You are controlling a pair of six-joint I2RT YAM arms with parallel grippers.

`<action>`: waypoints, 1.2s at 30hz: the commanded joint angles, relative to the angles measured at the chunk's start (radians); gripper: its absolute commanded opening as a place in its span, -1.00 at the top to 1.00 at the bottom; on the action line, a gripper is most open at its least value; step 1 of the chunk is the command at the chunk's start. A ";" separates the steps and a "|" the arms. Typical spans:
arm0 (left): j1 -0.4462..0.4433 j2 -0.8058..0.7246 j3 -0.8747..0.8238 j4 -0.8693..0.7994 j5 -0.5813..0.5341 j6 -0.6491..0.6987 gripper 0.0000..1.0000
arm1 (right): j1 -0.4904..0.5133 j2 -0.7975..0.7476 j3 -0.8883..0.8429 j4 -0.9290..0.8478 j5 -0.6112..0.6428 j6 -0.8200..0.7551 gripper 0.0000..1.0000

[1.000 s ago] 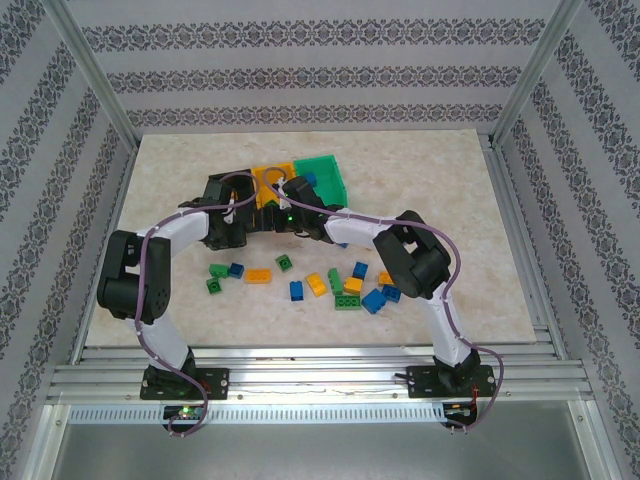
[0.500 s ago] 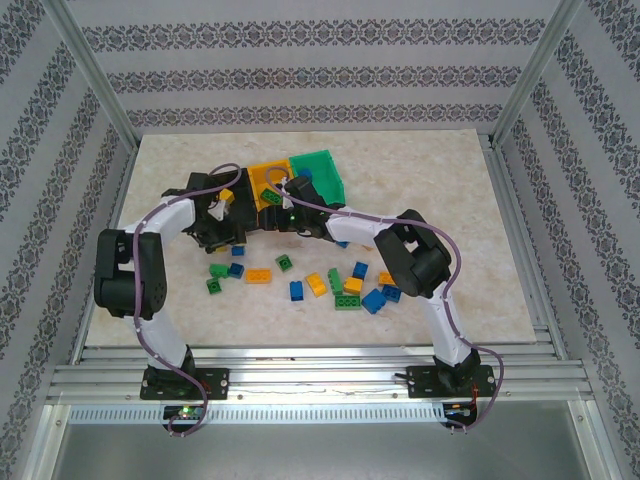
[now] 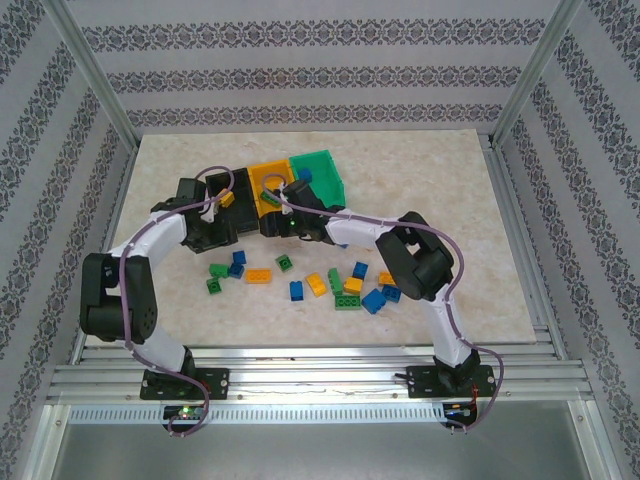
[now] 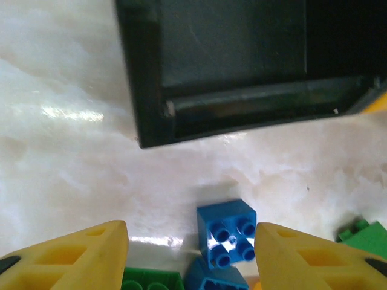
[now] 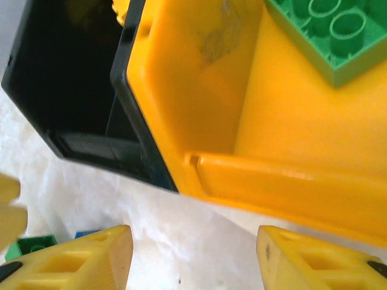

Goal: Sort the legos into containers by color
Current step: Touch the container at the center of the table, then move the lego to the top-center of the table, then pick up the lego from the middle-left of the table.

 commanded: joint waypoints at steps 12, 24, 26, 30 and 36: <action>0.051 0.240 0.129 0.165 0.054 -0.013 0.02 | 0.118 -0.125 -0.076 -0.076 0.066 -0.127 -0.18; 0.084 0.014 -0.093 0.366 -0.002 -0.034 -0.26 | 0.195 0.033 0.156 -0.169 0.098 -0.076 -0.27; 0.123 -0.032 -0.164 0.441 -0.005 -0.068 -0.27 | 0.206 0.072 0.201 -0.195 0.108 -0.065 -0.29; 0.204 -0.090 -0.282 0.582 0.043 -0.148 -0.27 | 0.225 0.135 0.290 -0.244 0.162 -0.070 -0.29; 0.224 -0.192 -0.422 0.736 0.037 -0.196 -0.26 | 0.258 0.247 0.458 -0.379 0.264 -0.108 -0.28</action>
